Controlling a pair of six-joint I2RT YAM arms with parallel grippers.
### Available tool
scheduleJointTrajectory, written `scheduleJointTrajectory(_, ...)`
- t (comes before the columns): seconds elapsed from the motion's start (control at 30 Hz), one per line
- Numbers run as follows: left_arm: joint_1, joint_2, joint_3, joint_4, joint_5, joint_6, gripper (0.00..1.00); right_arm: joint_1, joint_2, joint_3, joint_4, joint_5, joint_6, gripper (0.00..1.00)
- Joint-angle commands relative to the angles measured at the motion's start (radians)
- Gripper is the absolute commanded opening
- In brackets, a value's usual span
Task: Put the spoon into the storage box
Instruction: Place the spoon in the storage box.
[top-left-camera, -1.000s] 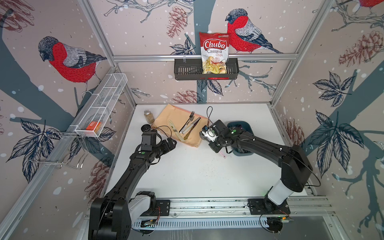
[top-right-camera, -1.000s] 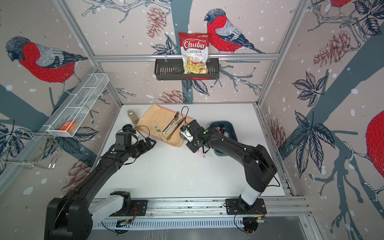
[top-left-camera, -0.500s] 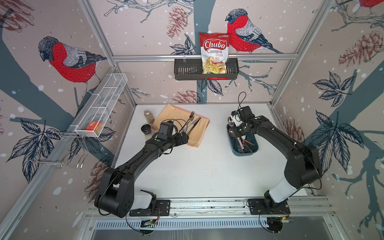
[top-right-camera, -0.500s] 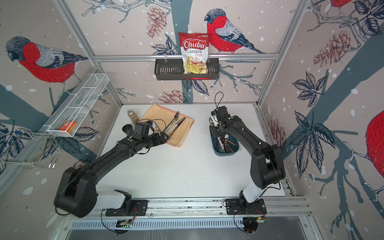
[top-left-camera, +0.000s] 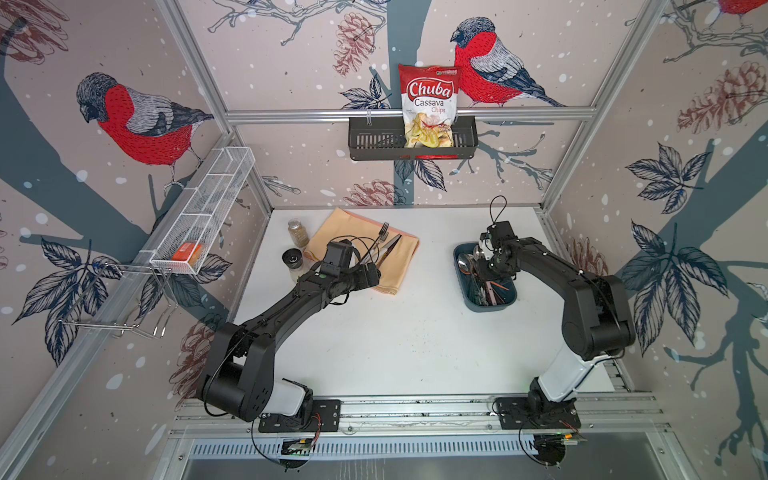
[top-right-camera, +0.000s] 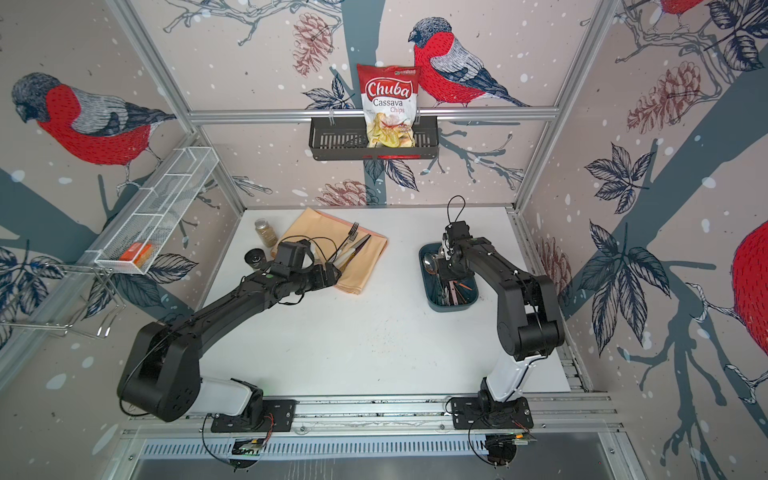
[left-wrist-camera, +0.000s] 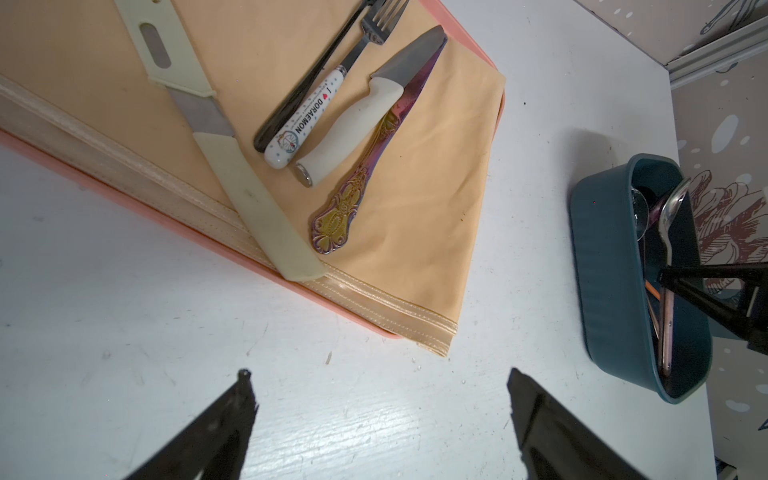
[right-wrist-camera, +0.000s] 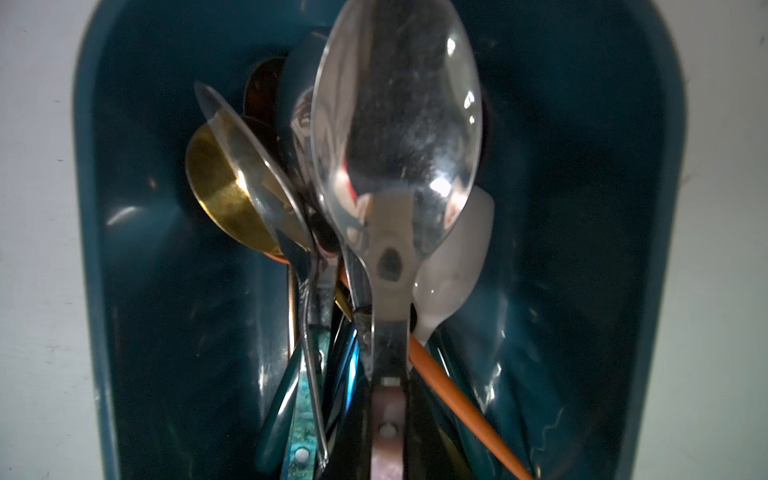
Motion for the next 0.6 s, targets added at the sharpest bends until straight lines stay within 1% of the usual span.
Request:
scheduleJointTrajectory(0.0, -0.003, 0.000, 0.000, 0.022, -0.017, 0.021, 0.96, -0.015, 0.009, -0.019, 0.052, 0.011, 0.036, 0.06)
scheduleJointTrajectory(0.13, -0.003, 0.007, 0.003, 0.026, -0.013, 0.025, 0.96, -0.026, 0.019, -0.024, 0.078, 0.046, 0.042, 0.09)
scheduleJointTrajectory(0.2, -0.003, 0.007, 0.005, 0.024, -0.014, 0.028, 0.96, -0.030, 0.031, -0.014, 0.068, 0.070, 0.039, 0.16)
scheduleJointTrajectory(0.33, -0.004, -0.013, -0.006, 0.025, -0.025, 0.046, 0.96, -0.029, 0.001, -0.018, 0.079, 0.071, 0.026, 0.37)
scheduleJointTrajectory(0.43, -0.003, -0.038, -0.025, 0.042, -0.037, 0.064, 0.96, -0.026, -0.028, -0.028, 0.089, 0.073, 0.015, 0.43)
scheduleJointTrajectory(0.5, -0.004, -0.059, -0.041, 0.062, -0.052, 0.071, 0.96, -0.022, -0.053, -0.032, 0.100, 0.074, 0.007, 0.46)
scheduleJointTrajectory(0.57, -0.003, -0.087, -0.066, 0.093, -0.083, 0.082, 0.96, -0.023, -0.087, -0.038, 0.124, 0.109, 0.016, 0.49)
